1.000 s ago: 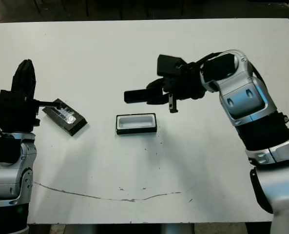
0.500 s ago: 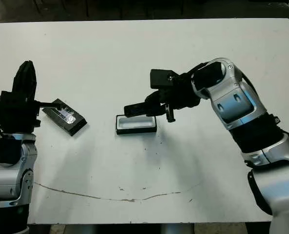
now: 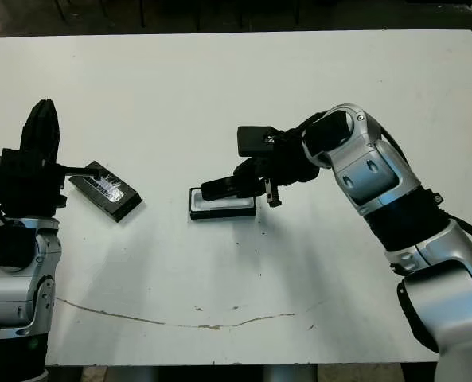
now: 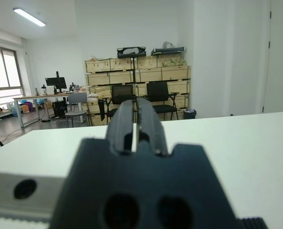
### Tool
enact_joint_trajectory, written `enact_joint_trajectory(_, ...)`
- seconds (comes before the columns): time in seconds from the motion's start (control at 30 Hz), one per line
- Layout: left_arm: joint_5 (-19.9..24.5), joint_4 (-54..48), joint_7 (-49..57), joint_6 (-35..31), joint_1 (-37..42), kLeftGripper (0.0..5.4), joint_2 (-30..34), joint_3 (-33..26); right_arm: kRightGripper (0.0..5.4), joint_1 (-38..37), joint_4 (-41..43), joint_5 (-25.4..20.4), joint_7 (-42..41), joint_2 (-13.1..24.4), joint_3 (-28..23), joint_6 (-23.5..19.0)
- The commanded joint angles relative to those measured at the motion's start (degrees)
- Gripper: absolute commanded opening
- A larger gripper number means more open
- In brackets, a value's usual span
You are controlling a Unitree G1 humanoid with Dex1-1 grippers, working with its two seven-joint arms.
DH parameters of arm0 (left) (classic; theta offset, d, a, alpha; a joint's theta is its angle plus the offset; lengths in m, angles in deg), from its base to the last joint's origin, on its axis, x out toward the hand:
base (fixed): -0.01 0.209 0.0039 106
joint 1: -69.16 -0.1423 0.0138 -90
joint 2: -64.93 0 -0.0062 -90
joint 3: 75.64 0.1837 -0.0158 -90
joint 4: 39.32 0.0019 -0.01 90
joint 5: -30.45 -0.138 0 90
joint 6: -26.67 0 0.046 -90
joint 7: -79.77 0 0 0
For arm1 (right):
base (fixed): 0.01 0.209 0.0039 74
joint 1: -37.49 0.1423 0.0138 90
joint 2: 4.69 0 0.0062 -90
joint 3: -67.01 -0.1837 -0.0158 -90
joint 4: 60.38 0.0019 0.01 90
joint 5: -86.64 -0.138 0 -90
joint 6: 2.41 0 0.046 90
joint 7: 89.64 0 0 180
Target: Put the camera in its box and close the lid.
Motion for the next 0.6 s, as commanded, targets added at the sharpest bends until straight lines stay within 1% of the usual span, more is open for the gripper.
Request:
enact_joint_trajectory(0.03, -0.5, 0.7, 0.2, -0.7, -0.9, 0.00, 0.1, 0.2, 0.71, -1.1, -1.0, 0.4, 0.0, -0.3, 0.5, 0.6)
enact_joint_trajectory(0.3, -0.1, 0.7, 0.3, -0.9, -0.8, 0.00, -0.1, 0.4, 0.71, -0.6, -0.5, 1.3, -0.2, -1.1, 1.5, -1.5)
enact_joint_trajectory(0.6, -0.1, 0.8, 0.2, -0.6, -1.0, 0.00, 0.0, 0.5, 0.71, -0.4, 0.6, 3.9, 0.7, -2.0, 3.1, -4.6)
